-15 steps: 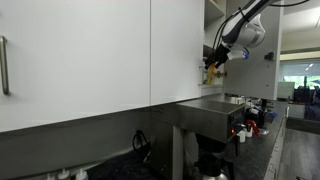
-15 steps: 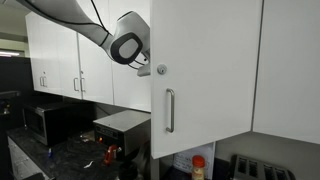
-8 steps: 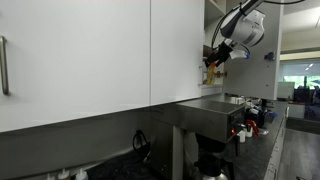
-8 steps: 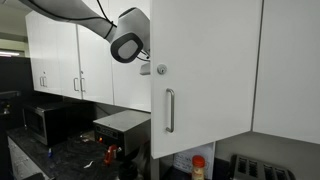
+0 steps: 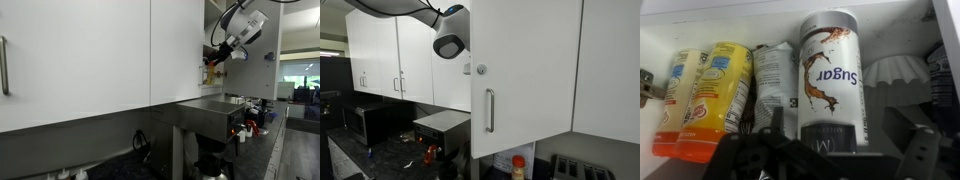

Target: Open the cabinet, retrieve the sugar, and then close the cabinet door

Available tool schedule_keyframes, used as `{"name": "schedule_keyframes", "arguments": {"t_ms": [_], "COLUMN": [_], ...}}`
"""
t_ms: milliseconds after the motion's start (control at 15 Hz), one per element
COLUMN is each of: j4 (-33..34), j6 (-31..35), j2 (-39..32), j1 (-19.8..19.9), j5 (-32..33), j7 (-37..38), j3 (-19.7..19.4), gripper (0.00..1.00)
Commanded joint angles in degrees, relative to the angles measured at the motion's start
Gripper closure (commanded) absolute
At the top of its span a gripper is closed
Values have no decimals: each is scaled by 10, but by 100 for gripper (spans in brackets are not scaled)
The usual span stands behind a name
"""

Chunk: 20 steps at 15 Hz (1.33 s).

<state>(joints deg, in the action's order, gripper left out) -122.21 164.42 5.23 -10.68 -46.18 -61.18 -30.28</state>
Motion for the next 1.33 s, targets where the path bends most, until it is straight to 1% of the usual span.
{"name": "schedule_keyframes", "arguments": {"t_ms": [0,267,533,800,1267], "j4": [40,66,90,109,131], "j6": [-41,-72,-93,-104,-118], "j2": [-36,-68,-99,-123,-144], "j1": [-9,0,4,7,10], "j5": [-83,-149,-187,-201,-212], "j7": [-86,-149,-184,-197,-210], "j3": [-22,-28,-29,-27,-24], "gripper": [0,0,0,0,0]}}
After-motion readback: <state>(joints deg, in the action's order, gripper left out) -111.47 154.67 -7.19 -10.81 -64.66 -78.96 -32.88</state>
